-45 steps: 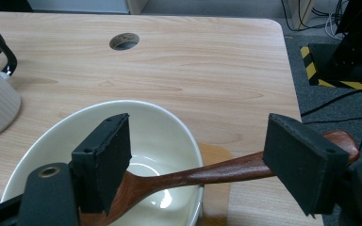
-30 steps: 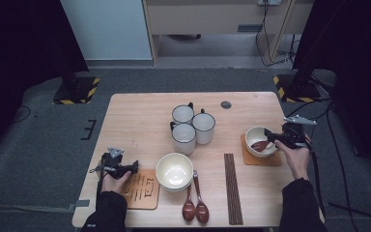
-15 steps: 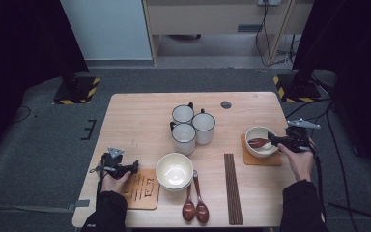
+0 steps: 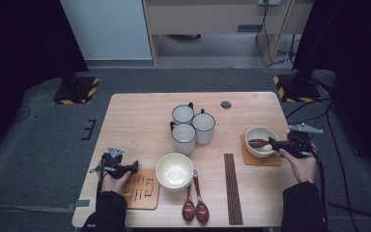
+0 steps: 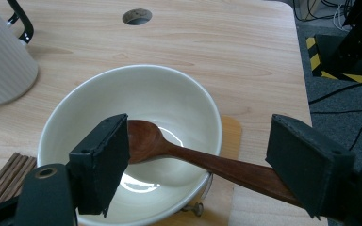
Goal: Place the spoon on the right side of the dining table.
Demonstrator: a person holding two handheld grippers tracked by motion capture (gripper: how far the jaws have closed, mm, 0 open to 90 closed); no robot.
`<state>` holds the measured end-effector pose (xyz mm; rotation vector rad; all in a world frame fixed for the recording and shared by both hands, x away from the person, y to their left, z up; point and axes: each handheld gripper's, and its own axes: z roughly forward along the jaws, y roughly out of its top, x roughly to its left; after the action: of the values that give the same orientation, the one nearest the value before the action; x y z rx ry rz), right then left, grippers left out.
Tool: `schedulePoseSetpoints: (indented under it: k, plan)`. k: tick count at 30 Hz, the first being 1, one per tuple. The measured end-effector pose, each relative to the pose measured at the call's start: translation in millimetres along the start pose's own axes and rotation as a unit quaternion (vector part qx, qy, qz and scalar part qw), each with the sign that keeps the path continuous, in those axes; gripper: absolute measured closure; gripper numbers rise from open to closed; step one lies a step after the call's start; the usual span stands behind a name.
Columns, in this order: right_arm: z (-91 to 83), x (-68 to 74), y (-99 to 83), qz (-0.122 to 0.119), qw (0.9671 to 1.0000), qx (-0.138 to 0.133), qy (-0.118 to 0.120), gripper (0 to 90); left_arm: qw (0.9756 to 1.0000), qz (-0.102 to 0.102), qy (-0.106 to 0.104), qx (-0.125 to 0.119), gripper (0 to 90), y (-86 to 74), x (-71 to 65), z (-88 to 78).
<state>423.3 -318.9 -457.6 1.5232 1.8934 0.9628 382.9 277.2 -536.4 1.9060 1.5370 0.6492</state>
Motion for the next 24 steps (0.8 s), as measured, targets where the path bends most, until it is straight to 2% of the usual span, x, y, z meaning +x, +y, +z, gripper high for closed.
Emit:
schedulePoseSetpoints:
  k: [10, 24]
  plan:
    - [-6.0, 6.5, -5.8, -0.009, 0.9999, 0.011, 0.0, 22.0, 1.0, 0.0, 0.0, 0.0, 6.6, 0.0, 0.0, 0.0]
    - [-18.8, 11.0, -13.7, 0.008, 0.9997, 0.014, 0.017, 22.0, 1.0, 0.0, 0.0, 0.0, 6.6, 0.0, 0.0, 0.0]
